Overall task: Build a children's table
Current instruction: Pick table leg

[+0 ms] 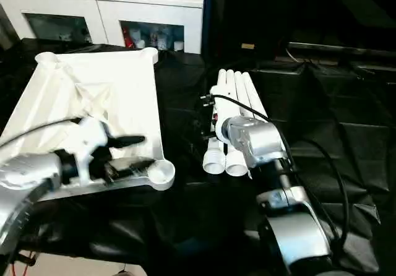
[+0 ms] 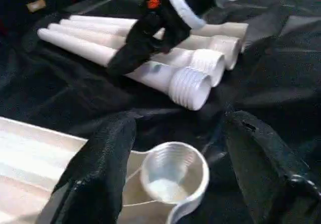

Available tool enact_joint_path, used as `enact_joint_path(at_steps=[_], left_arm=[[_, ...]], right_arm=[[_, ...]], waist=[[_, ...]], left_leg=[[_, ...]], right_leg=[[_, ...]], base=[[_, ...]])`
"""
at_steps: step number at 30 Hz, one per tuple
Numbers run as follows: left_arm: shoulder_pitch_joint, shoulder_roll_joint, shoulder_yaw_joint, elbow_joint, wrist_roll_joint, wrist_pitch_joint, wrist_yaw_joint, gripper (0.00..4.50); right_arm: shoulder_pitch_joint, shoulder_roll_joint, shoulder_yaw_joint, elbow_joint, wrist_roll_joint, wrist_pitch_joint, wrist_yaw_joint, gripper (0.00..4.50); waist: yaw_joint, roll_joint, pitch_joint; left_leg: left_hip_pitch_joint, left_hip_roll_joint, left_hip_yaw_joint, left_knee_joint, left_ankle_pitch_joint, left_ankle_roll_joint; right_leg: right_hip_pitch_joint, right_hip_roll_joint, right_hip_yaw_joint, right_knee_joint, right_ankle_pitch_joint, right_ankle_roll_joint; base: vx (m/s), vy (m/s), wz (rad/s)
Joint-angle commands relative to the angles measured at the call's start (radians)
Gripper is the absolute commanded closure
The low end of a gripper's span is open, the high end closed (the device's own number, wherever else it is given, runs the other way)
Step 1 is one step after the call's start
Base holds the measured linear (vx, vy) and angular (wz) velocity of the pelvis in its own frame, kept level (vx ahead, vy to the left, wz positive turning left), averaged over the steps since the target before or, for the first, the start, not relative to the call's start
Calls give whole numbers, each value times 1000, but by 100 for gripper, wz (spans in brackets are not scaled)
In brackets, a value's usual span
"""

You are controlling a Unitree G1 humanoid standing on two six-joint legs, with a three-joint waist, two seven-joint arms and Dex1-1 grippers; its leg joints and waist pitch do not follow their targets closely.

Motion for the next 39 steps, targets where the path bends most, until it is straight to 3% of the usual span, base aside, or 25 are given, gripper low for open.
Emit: enact_joint_path(at_steps=[1,7,8,11,15,22,23,24,25,27,29,30,31,32,33,36,39], left_arm=[[-4,19,-17,-22,-13,25,-4,82],[-23,4,-49,53,18,-34,-1,35],[-30,-1,-53,80,22,-48,-4,35],[-46,-7,-60,154,32,-92,-11,7],[-55,-8,-67,207,39,-127,-15,7],[-96,-28,-84,326,60,-188,-23,7],[-99,-30,-85,334,61,-194,-24,0],[-106,-33,-88,348,63,-195,-25,0],[-114,-36,-93,362,64,-194,-25,0],[-125,-40,-99,385,59,-192,-30,0],[-75,-14,-87,307,37,-174,-35,0],[-65,-10,-85,291,34,-170,-36,0],[-22,11,-74,224,21,-159,-38,0],[56,52,-56,113,9,-164,-46,0],[56,52,-56,113,9,-164,-46,0],[81,72,-44,83,17,-203,-64,0],[81,72,-44,83,17,-203,-64,0]], right_arm=[[-23,5,-1,28,3,19,5,0],[-38,18,17,85,-11,52,14,0],[-46,21,16,105,-17,56,1,0],[-75,35,-1,168,-19,65,-19,0],[-96,39,2,215,-24,71,-10,0],[-140,56,-34,321,-11,91,-29,0],[-144,58,-39,330,-10,90,-31,29],[-149,59,-50,343,-4,89,-34,36],[-157,59,-61,360,2,87,-34,36],[-169,60,-79,387,13,83,-34,55],[-177,62,-85,403,16,80,-35,78],[-178,62,-85,405,16,80,-35,80],[-181,63,-88,413,16,78,-35,85],[-189,62,-96,425,17,74,-33,113],[-189,62,-96,425,17,74,-33,113],[-203,64,-116,454,20,58,-37,132],[-203,64,-116,454,20,58,-37,132]], waist=[[0,11,-61],[0,9,-63],[1,15,-63],[-2,11,-64],[0,12,-67],[6,2,-66],[5,4,-67],[4,-4,-65],[7,0,-66],[6,-7,-66],[8,0,-69],[4,-3,-67],[4,-2,-69],[0,-10,-68],[-1,-9,-65],[6,-1,-59],[8,-3,-55]], left_leg=[[8,30,-4,-77,-112,-47],[7,29,-3,-76,-88,-41],[9,30,-3,-76,-94,-45],[9,28,-3,-76,-103,-51],[9,31,-4,-76,-86,-49],[8,34,-2,-77,-64,-35],[10,34,-2,-77,-69,-38],[9,35,-1,-78,-74,-36],[10,34,-1,-77,-73,-37],[8,35,-1,-78,-69,-35],[10,39,-3,-76,-57,-36],[4,39,-4,-79,-49,-34],[7,40,-2,-76,-44,-33],[-1,42,-4,-77,-38,-25],[-2,42,-3,-78,-47,-21],[16,41,5,-80,-111,-29],[17,42,3,-85,-156,-57]], right_leg=[[48,-54,37,-70,-68,-210],[51,-53,36,-68,-24,-219],[50,-54,36,-68,-31,-220],[50,-55,36,-70,-46,-223],[53,-57,36,-65,-1,-230],[55,-62,36,-62,15,-238],[53,-62,36,-63,6,-238],[54,-62,36,-65,-1,-237],[54,-65,37,-64,-8,-237],[55,-64,37,-64,-6,-237],[55,-69,36,-58,19,-242],[58,-67,34,-57,29,-244],[56,-67,33,-55,47,-248],[61,-70,33,-53,62,-253],[58,-68,33,-55,49,-250],[39,-60,34,-68,-53,-243],[39,-61,34,-71,-117,-221]], base=[[0,0,0],[0,0,0],[0,0,0],[0,0,0],[0,0,0],[0,0,0],[0,0,0],[0,0,0],[0,0,0],[0,0,0],[0,0,0],[0,0,0],[0,0,0],[0,0,0],[0,0,0],[0,0,0],[0,0,0]])
